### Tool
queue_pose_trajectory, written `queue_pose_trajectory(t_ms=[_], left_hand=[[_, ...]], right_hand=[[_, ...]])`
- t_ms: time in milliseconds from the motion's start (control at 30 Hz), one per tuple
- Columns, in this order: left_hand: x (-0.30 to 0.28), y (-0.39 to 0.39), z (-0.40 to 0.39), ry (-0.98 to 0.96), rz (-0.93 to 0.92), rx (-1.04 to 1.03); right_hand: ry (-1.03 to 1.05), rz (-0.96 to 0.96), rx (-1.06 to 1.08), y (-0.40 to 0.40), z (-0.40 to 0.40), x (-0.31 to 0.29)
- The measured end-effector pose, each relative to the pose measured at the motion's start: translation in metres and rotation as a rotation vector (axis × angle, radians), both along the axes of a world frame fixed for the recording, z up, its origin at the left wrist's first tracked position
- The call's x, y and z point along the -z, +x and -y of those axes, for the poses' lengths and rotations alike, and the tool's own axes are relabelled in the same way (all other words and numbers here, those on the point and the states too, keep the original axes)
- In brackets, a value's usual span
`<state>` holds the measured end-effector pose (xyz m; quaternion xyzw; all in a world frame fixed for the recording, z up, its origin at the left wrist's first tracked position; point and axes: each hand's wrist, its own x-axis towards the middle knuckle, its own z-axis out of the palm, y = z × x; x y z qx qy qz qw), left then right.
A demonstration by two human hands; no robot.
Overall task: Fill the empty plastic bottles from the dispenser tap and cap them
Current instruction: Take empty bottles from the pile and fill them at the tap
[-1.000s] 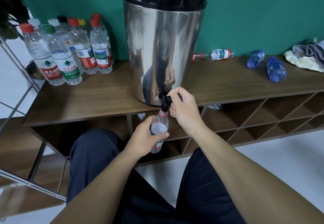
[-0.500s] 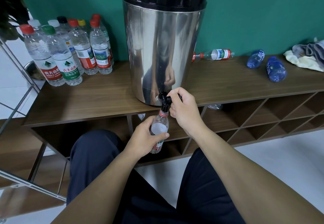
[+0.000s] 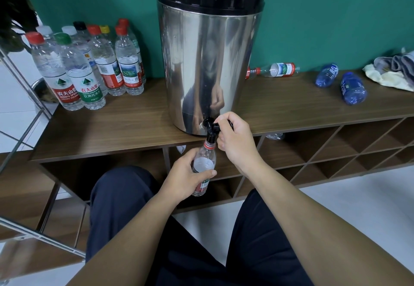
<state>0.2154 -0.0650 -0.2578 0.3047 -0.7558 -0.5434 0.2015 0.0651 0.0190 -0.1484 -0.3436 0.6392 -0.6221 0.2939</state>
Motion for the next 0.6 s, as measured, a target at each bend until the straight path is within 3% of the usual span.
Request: queue_pose_trajectory(t_ms=[600], left_hand=[[0.0023,-0.0012,0.0007,0.017,-0.026,-0.009]], right_hand=[[-0.004,0.016,0.011,0.0005,0.0001,-0.0002]])
